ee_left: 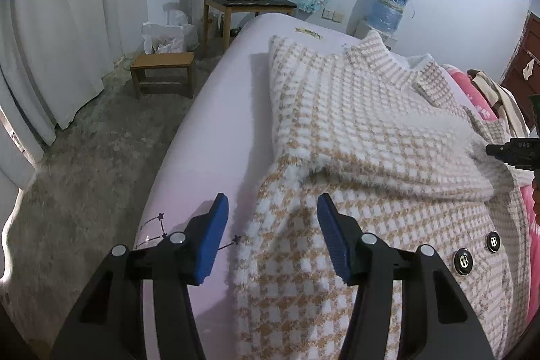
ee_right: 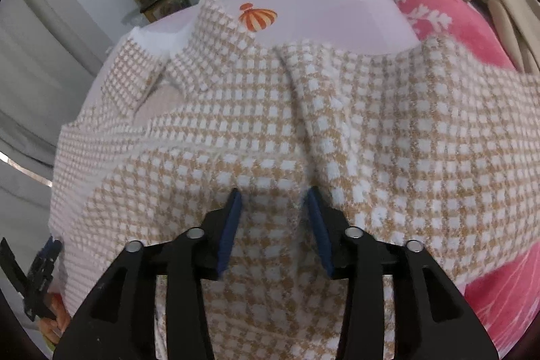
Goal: Fold large clothes
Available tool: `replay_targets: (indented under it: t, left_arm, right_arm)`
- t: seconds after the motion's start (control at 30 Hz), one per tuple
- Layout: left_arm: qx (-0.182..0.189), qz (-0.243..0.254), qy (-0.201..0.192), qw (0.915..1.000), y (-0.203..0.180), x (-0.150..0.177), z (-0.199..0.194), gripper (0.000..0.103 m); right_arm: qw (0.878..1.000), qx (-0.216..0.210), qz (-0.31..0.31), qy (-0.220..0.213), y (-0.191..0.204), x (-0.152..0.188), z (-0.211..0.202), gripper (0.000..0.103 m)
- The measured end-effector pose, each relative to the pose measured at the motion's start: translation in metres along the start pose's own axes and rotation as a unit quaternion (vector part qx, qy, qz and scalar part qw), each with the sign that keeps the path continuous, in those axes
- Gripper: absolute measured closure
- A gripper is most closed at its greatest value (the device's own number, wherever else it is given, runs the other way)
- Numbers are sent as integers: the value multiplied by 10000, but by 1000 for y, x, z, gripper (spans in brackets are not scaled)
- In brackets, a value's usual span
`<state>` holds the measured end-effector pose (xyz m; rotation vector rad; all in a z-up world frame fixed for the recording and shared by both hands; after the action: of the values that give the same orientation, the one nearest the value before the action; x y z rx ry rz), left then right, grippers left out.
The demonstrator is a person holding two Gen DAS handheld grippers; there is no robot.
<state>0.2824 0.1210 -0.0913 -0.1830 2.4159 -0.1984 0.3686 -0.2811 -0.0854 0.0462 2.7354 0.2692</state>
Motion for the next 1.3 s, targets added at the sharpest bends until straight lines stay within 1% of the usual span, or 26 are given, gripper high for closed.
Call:
replay_targets:
  t: [0.07,0.1,0.13,0.17,0.2,0.23,0.27,0.3,0.33,0.4,0.47,0.5,0.57,0.67,0.7,0.77,0.87,0.97,1.03,1.07,1.1,1.13,1.2,1.27,1.3]
  left_arm:
    - [-40,29,-32,10000,-1,0,0,49]
    - [-64,53,-43,10000,-2,0,1,49]
    - [-83,67,-52,9999,-2,1,1,49]
    - [-91,71,-60,9999,-2,1,1,49]
    - [-89,69,-72,9999,-2,1,1,49]
    - [-83,60,-79,9999,-2,1,1,50]
    - [-84,42,-88,9999,-1,1,1,50]
    - [-99,37,-93,9999,-1,1,2,51]
    - [-111,36,-95,9999,-1,1,2,52]
    - [-143,47,-84,9999,-2,1,2,52]
    - [-166,65,-78,9998,-3,0,3,52]
    - [-173,67,-79,9998,-3,0,3,52]
    - [-171,64,-79,9998,-4,0,3,52]
    - [-161,60,-78,9998,-3,0,3,53]
    - [-143,48,-77,9999,-4,0,3,53]
    - [-116,29,-73,9999,-4,0,3,53]
    - [-101,2,-58,9999,-3,-2,3,55]
    - [-135,-69,-57,9999,-2,-2,2,56]
    - [-180,-107,-61,9998,0,-2,2,56]
    - [-195,-127,-50,9997,1,-3,1,56]
    - [-201,-150,-31,9997,2,-3,0,56]
    - [-185,-181,5,9997,3,-4,-1,56]
    - [-123,-199,37,9997,6,-5,-7,56]
    - [-145,-83,-41,9999,6,-6,-22,56]
    - [-144,-27,-119,9998,6,-7,-30,56]
  right_arm:
    - [9998,13,-82,154,3,2,10,60]
    - [9997,76,-166,138,2,3,7,64]
    - [9995,132,-261,126,5,2,8,75]
    - [9993,177,-303,105,7,2,7,81]
    - [9992,155,-371,9,10,-1,4,91]
    - [9986,216,-475,-113,15,-4,0,92]
    - [9973,330,-599,-263,22,-8,-1,93]
    - [9944,512,-765,-512,30,-15,-9,93]
    - [9920,599,-845,-728,36,-23,-16,93]
    - [9881,645,-904,-1066,44,-39,-26,93]
    - [9843,717,-978,-1282,49,-54,-28,93]
    - [9829,795,-1022,-1309,51,-60,-23,93]
    - [9836,894,-1043,-1167,48,-63,-10,93]
    - [9865,1019,-970,-837,33,-48,11,91]
    - [9884,963,-865,-791,28,-43,15,91]
    - [9902,831,-708,-868,25,-39,12,91]
    - [9918,587,-489,-1027,19,-37,-5,92]
    - [9926,512,-464,-1001,17,-39,-10,92]
    - [9942,572,-475,-778,15,-39,-4,87]
    - [9945,633,-452,-706,15,-42,-1,87]
    - [9947,676,-413,-654,11,-40,0,84]
    - [9949,684,-361,-643,8,-39,-2,76]
    - [9940,731,-267,-772,3,-36,-13,70]
    - [9921,706,-382,-964,5,-29,-28,70]
    - [9913,600,-528,-1048,9,-24,-37,70]
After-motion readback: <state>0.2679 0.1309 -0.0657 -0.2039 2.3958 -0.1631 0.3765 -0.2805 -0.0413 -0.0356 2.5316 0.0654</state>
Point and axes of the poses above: each gripper's, at about its wrist camera, not at the fingertips, and z roughly the way its jaws point, y to its left, x to its underside, the point moved 4 cm from there along z, roughly the way its jaws point, and after that the axes turned 3 degrees about x, right-handed, at the moved point
